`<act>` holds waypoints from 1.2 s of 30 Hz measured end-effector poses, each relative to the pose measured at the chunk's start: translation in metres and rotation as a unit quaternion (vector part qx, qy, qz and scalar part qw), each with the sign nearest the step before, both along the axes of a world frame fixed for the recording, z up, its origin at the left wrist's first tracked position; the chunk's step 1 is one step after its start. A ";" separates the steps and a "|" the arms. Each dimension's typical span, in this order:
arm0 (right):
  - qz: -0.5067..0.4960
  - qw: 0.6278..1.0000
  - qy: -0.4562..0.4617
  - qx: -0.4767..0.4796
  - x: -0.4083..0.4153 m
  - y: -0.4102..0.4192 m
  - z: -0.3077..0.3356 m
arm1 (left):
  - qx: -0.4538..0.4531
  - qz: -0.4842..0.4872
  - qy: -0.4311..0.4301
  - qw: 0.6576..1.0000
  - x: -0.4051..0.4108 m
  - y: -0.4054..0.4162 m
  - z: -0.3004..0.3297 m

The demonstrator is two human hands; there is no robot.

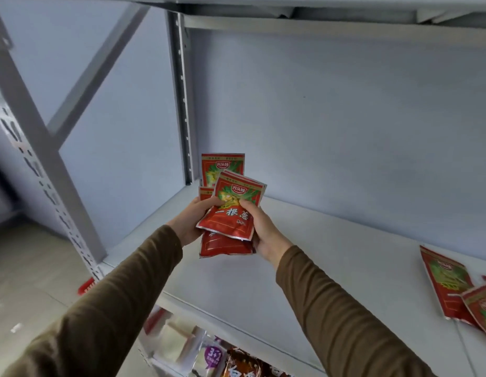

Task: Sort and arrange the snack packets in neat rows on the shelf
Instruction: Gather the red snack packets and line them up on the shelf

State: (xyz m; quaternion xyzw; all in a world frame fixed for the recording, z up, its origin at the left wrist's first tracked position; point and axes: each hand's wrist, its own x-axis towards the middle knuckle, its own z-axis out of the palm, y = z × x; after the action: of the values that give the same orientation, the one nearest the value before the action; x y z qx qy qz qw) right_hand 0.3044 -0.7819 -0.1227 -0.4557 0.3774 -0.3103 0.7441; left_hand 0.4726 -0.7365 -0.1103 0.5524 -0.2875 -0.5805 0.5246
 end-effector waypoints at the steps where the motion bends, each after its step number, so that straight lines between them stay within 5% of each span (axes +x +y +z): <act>1: -0.010 1.000 -0.002 -0.010 0.012 -0.002 -0.001 | 0.015 -0.017 -0.014 1.000 0.012 -0.003 0.003; 8: -0.114 0.993 -0.009 -0.028 0.108 -0.019 -0.009 | 0.120 -0.110 -0.150 0.975 0.094 -0.029 0.031; 15: -0.223 0.974 0.014 -0.048 0.151 -0.049 -0.020 | 0.067 -0.018 -0.207 0.976 0.125 -0.078 0.026; 26: -0.124 0.989 0.035 -0.069 0.146 -0.056 -0.037 | 0.036 -0.074 -0.154 0.985 0.130 -0.070 0.005; 32: -0.152 0.970 0.139 -0.130 0.158 -0.058 -0.032 | 0.031 -0.098 -0.223 0.969 0.130 -0.066 0.003; 36: -0.130 0.978 0.108 -0.123 0.152 -0.052 -0.031 | 0.024 -0.071 -0.193 0.978 0.132 -0.063 -0.002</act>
State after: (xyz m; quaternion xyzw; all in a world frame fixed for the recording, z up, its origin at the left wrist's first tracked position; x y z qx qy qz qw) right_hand 0.4563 -0.8342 -0.1541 -0.5213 0.4710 -0.3973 0.5904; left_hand 0.6048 -0.7991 -0.1125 0.6444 -0.4078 -0.5058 0.4033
